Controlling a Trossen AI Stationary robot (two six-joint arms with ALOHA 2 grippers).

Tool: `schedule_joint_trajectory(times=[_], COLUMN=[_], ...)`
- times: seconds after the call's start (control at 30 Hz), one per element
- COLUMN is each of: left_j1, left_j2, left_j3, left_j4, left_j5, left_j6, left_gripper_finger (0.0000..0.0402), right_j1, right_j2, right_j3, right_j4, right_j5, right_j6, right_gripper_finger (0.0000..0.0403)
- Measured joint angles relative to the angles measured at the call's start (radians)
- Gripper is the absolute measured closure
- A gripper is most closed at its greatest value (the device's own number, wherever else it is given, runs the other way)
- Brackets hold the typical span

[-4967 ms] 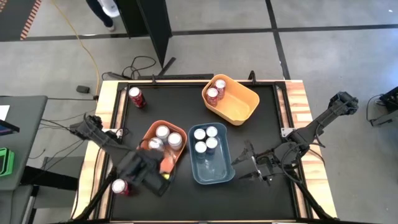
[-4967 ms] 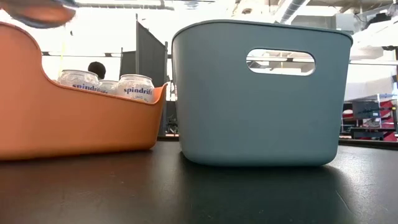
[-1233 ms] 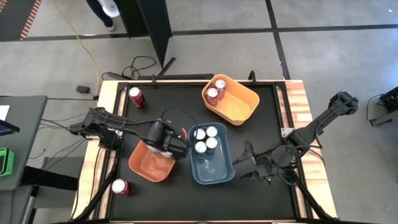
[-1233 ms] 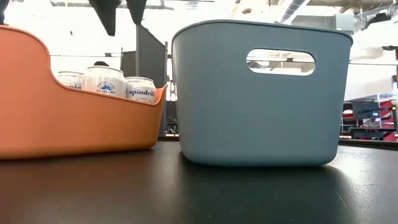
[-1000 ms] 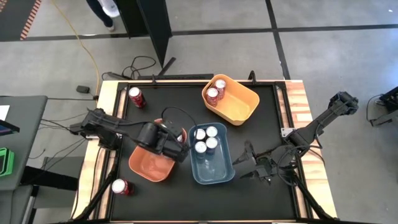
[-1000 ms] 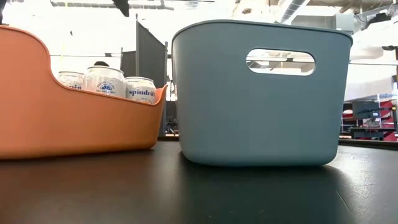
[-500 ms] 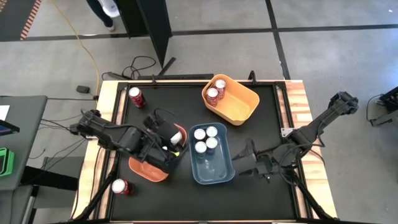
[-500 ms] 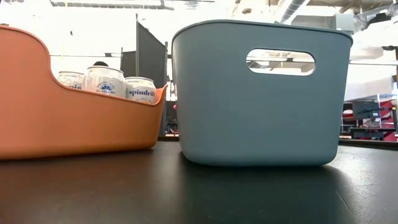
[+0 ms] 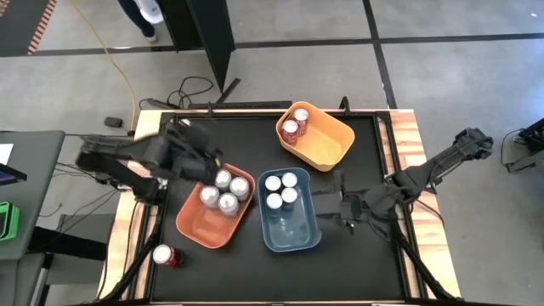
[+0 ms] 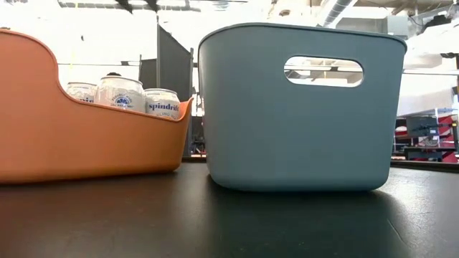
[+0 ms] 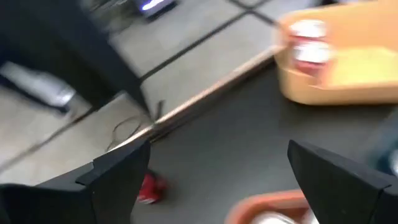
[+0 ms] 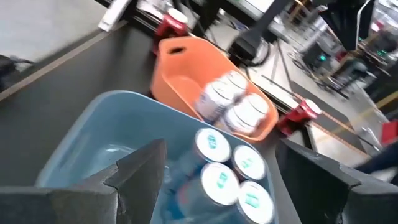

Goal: Sort soda cans
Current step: Put the top red soda can into the yellow bin

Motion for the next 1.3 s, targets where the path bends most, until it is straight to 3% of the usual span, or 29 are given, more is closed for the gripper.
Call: schedule_joint_trajectory(times=[0.17, 0.37, 0.53, 0.7, 1.0, 1.1, 1.3], left_j1=[0.266, 0.604, 0.831, 1.024, 1.185, 1.203, 1.204], left_j2=[-0.141, -0.219, -0.186, -0.079, 0.09, 0.107, 0.112], left_j3=[-0.146, -0.271, -0.322, -0.329, -0.33, -0.33, -0.33], left_j4=[0.012, 0.18, 0.345, 0.388, 0.407, 0.385, 0.33], left_j5=[0.042, 0.26, 0.401, 0.49, 0.628, 0.706, 0.748], left_j6=[-0.002, 0.238, 0.462, 0.596, 0.662, 0.664, 0.669], left_gripper_finger=[0.0024, 0.0024, 0.0021, 0.0006, 0.0002, 0.0002, 0.0002], right_j1=[-0.071, -0.14, -0.186, -0.2, -0.206, -0.206, -0.21], right_j2=[0.0, 0.0, 0.0, 0.0, 0.0, 0.0, 0.0], right_j3=[0.0, 0.0, 0.0, 0.0, 0.0, 0.0, -0.005], right_j4=[-0.001, -0.001, -0.002, -0.035, -0.112, -0.14, -0.161], right_j5=[0.0, 0.0, -0.001, -0.002, -0.004, -0.004, -0.004], right_j6=[-0.033, -0.055, -0.054, -0.047, -0.015, -0.002, 0.023], right_gripper_finger=[0.008, 0.008, 0.008, 0.008, 0.008, 0.008, 0.008])
